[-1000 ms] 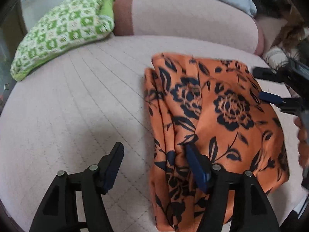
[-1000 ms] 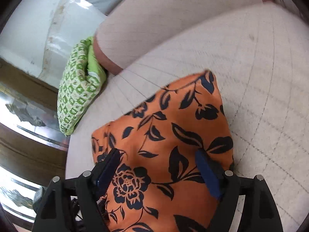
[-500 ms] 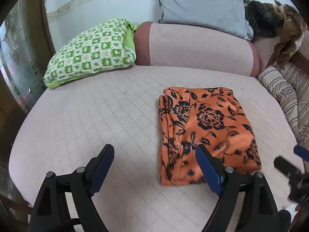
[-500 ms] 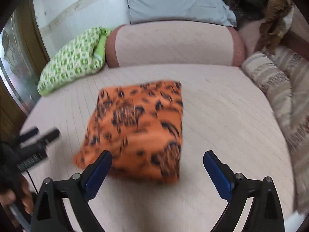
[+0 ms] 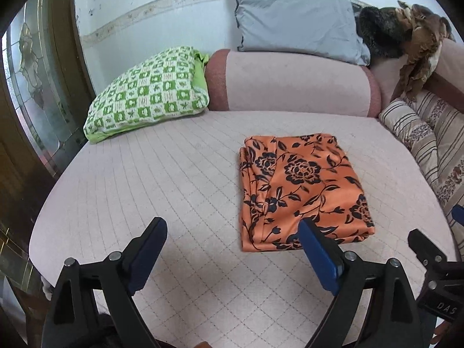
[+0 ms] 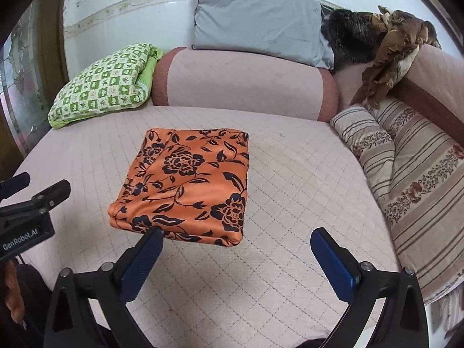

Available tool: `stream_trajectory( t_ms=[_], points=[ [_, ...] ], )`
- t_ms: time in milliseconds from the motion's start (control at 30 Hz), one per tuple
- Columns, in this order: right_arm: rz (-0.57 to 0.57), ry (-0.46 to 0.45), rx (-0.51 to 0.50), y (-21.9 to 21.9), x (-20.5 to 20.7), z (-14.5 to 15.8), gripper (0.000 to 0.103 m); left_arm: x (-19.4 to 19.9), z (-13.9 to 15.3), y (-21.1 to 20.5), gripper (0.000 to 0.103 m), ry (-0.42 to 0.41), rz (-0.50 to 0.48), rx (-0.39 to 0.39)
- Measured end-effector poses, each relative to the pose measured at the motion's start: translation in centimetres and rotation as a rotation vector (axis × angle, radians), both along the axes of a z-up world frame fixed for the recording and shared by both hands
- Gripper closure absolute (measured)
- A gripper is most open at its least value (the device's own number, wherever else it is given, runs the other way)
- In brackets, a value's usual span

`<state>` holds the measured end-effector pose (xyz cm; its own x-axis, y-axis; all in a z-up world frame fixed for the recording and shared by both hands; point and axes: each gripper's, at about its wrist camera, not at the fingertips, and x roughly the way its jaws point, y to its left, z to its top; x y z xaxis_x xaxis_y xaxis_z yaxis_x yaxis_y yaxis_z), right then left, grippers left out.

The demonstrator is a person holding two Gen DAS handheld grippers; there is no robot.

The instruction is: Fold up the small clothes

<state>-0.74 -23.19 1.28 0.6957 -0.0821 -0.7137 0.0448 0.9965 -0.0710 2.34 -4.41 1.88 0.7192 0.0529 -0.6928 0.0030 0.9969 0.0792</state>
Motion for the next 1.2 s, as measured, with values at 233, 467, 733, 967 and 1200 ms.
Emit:
stream_trajectory(
  t_ms=[233,467,733,967,1200],
  points=[
    [0.013,-0.014,0.004,0.7,-1.0,0.6,0.0,-1.0,1.3,0.5,0.011,-0.024,-0.004,-0.033],
    [0.017,-0.024,-0.001,1.0,-1.3,1.1,0.0,-1.3,1.9,0.4,0.011,-0.031,-0.005,-0.049],
    [0.012,-0.032,-0.009,1.0,-1.1,1.6,0.0,-1.2,2.1,0.4,0.011,-0.029,-0.01,-0.048],
    [0.009,-0.033,-0.011,1.1,-1.0,1.6,0.0,-1.0,2.1,0.3,0.011,-0.023,-0.011,-0.048],
    [0.008,-0.03,-0.016,1.0,-0.5,1.6,0.0,-0.6,1.9,0.2,0.011,-0.01,-0.015,-0.056]
  ],
)
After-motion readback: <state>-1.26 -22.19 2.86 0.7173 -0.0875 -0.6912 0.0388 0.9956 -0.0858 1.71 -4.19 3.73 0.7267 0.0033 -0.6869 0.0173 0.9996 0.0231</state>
